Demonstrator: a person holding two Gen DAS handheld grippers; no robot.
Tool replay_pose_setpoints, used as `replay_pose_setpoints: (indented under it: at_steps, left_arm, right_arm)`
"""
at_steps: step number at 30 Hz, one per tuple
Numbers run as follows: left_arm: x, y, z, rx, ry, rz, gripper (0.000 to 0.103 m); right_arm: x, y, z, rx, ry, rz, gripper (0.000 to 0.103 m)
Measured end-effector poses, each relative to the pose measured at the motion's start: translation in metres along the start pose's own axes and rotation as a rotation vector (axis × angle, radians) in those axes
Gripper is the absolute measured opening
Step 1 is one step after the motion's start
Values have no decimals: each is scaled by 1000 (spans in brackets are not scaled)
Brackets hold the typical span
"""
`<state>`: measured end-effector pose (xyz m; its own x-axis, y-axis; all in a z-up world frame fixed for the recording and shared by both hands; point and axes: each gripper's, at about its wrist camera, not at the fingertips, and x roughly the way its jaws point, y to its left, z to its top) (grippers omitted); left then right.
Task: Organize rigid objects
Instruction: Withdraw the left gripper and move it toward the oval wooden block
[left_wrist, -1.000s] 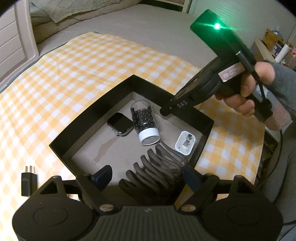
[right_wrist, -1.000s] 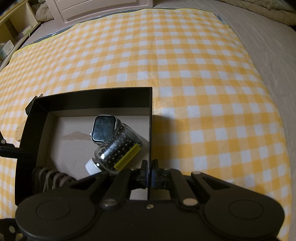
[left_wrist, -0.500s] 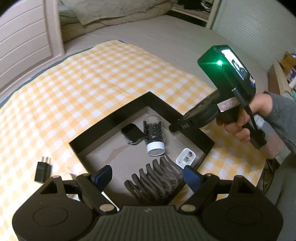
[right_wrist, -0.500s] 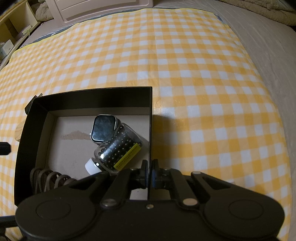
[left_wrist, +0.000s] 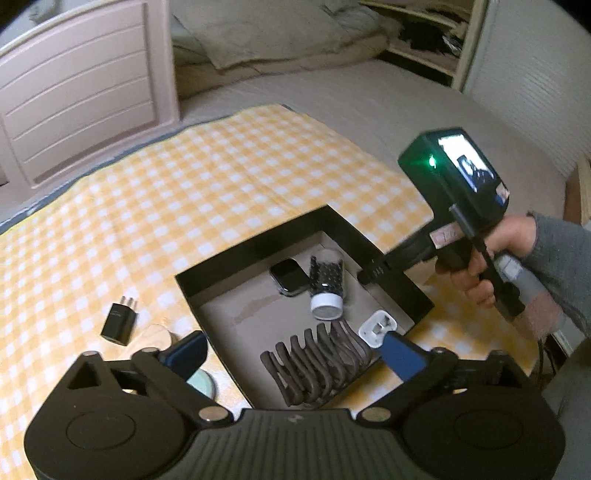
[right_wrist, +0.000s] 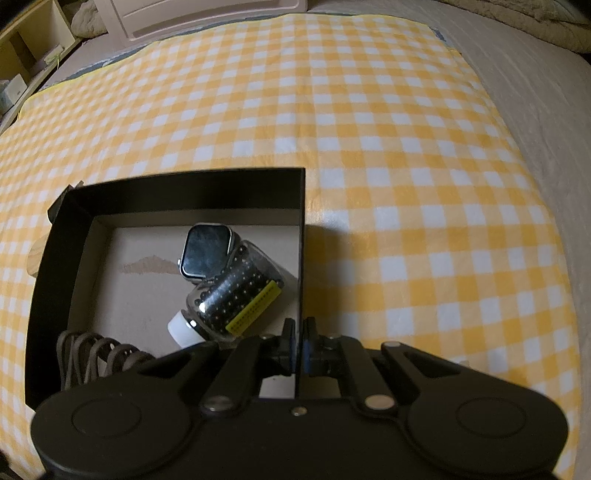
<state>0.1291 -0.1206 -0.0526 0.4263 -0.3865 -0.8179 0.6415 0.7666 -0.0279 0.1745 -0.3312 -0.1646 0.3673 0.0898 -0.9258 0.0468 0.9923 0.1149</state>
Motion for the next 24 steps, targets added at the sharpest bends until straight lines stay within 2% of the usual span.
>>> replay_pose_setpoints:
  at_steps: [16, 24]
  left_arm:
    - [-16, 2, -15, -63, -35, 64, 103]
    - [-20, 18, -18, -106, -53, 107, 103]
  right_arm:
    - [6, 0, -6, 8, 2, -7, 4]
    - [6, -1, -5, 9, 3, -7, 4]
